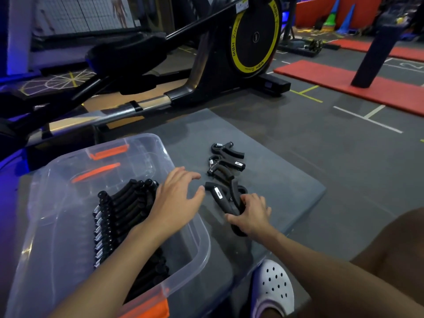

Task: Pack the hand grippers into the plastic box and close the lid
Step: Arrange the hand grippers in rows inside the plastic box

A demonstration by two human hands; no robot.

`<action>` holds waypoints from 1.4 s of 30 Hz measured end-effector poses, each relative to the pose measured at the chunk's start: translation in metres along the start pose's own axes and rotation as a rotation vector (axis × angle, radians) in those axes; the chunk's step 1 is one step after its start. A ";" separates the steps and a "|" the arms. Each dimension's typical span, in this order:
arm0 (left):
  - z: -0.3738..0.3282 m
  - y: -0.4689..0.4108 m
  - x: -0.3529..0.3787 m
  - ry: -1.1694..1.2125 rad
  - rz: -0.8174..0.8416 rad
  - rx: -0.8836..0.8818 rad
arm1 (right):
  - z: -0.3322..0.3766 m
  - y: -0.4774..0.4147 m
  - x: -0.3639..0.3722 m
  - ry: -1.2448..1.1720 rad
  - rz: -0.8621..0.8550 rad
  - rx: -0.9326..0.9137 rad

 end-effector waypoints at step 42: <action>-0.025 0.009 -0.141 0.709 -0.069 -0.167 | 0.145 0.020 -0.103 -0.727 0.137 -0.359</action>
Point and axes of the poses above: each hand's wrist, its own y-axis away from the middle knuckle, its own x-axis out of the palm, z = x × y, the point moved 1 cm from there along -y, towards the middle knuckle, and after that the axes turned 7 degrees about y, right-handed, at the moved point
